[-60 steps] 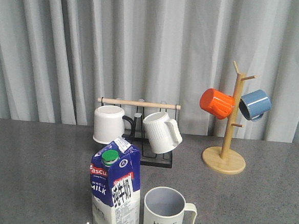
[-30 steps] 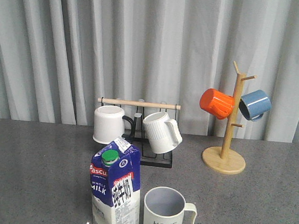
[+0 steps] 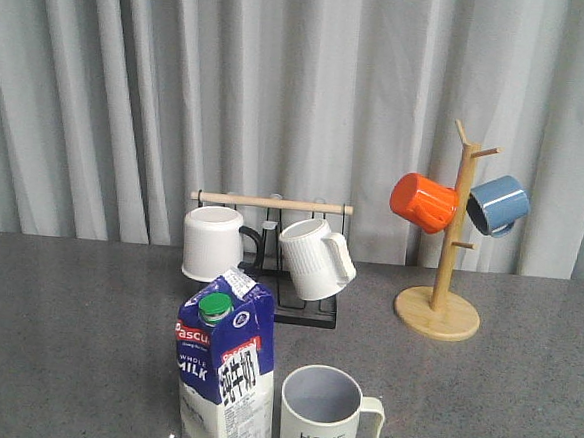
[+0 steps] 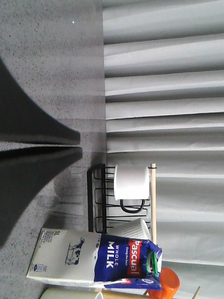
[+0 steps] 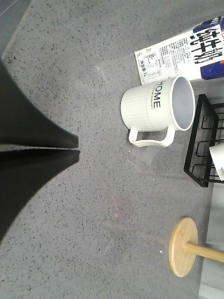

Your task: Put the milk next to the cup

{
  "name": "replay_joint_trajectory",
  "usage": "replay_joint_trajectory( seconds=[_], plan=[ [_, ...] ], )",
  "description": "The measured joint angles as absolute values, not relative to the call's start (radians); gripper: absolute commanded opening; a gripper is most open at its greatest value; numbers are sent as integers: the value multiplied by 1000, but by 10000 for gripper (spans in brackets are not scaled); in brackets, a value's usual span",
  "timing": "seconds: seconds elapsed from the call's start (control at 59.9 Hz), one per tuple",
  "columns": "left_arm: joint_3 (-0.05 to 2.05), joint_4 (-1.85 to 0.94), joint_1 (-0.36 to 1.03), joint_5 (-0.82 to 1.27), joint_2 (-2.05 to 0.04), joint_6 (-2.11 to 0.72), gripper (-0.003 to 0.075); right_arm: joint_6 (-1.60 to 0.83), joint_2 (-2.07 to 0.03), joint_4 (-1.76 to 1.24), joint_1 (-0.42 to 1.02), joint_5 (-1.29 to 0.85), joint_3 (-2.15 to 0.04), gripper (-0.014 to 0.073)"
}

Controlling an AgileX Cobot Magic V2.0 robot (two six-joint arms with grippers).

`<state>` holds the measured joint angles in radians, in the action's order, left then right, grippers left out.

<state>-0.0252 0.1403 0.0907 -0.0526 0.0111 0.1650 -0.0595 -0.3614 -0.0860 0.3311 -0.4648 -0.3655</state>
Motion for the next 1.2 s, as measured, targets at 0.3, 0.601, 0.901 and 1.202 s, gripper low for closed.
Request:
replay_joint_trajectory(
  seconds=[0.3,0.601,0.901,1.202],
  plan=[
    [-25,140,91,-53,11,166,-8,-60,-361,-86,331,-465,-366,-5],
    [-25,140,91,-53,11,166,-8,-60,-361,-33,323,-450,-366,-5],
    [-25,140,91,-52,11,167,-8,-60,-361,15,306,-450,-253,-5],
    [-25,140,91,-52,11,167,-8,-60,-295,0,278,-544,-227,-5]
  ],
)
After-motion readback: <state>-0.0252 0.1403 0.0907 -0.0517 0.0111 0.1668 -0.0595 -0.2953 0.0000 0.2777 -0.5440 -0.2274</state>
